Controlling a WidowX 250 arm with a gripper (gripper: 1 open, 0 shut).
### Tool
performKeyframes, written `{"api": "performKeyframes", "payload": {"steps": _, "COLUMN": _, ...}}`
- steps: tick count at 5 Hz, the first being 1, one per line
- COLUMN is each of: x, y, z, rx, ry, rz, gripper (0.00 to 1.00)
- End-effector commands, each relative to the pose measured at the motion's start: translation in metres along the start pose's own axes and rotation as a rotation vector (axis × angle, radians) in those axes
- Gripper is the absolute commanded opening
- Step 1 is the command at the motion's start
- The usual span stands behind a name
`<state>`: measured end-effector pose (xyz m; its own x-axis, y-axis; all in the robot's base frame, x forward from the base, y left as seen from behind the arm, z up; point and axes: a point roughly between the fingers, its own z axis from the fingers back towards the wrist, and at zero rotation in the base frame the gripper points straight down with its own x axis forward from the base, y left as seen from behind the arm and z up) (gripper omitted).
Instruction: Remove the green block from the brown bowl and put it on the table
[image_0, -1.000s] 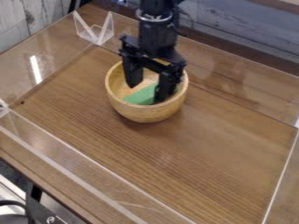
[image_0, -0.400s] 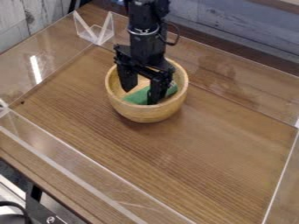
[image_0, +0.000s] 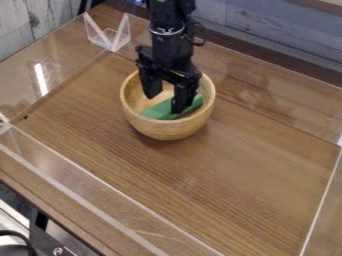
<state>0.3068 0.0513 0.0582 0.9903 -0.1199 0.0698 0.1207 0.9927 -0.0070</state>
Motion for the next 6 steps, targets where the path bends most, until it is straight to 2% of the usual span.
{"api": "performKeyframes", "payload": {"steps": 1, "x": 0.011, "y": -0.008, "z": 0.005, "rx": 0.008, "ry": -0.044, "rz": -0.071, "gripper": 1.00}}
{"api": "performKeyframes", "payload": {"steps": 3, "x": 0.011, "y": -0.022, "z": -0.004, "rx": -0.001, "ry": -0.050, "rz": -0.174, "gripper": 1.00}}
{"api": "performKeyframes", "payload": {"steps": 5, "x": 0.013, "y": -0.027, "z": 0.005, "rx": 0.011, "ry": -0.073, "rz": -0.071, "gripper": 1.00}}
{"api": "performKeyframes", "payload": {"steps": 6, "x": 0.008, "y": -0.021, "z": 0.014, "rx": 0.017, "ry": -0.086, "rz": -0.013, "gripper": 1.00}}
